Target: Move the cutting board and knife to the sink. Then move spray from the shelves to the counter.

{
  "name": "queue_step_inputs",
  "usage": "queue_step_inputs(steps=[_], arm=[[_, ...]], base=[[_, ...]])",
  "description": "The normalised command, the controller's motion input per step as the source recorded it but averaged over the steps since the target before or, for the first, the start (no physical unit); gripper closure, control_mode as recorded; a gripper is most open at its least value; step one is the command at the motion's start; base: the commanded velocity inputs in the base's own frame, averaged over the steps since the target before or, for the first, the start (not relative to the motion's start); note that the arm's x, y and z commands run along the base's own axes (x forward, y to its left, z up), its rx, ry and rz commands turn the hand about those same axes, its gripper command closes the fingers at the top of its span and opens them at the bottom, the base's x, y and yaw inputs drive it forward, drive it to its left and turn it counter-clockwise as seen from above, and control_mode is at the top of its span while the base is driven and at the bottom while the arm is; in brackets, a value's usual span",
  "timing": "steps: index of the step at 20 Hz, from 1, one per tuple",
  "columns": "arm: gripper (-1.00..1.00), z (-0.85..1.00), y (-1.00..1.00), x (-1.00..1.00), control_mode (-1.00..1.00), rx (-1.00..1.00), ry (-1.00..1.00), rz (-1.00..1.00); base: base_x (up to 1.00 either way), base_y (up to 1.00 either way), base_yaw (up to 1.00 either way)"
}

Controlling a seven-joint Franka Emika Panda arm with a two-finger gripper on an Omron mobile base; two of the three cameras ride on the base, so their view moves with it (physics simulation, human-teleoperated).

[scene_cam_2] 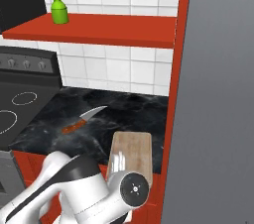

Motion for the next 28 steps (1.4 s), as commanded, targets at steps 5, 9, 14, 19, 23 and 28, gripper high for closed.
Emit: queue_step_inputs(steps=[5, 9, 14, 19, 23, 28], arm=[[-1.0, -0.21, 0.08, 0.06, -1.0, 0.04, 0.0, -0.22], [-1.0, -0.17, 0.06, 0.03, -1.0, 0.02, 0.0, -0.2], [-1.0, -0.12, -0.1, 0.07, -1.0, 0.01, 0.0, -0.13], [-1.0, -0.09, -0.17, 0.01, -1.0, 0.02, 0.01, -0.08], [-1.0, -0.09, -0.07, 0.0, -1.0, 0.0, 0.0, -0.01], [-1.0, -0.08, -0.01, 0.01, -1.0, 0.0, 0.0, 0.0]], base=[[0.0, 0.0, 0.0], [0.0, 0.0, 0.0], [0.0, 0.0, 0.0], [0.0, 0.0, 0.0], [0.0, 0.0, 0.0], [0.0, 0.0, 0.0]])
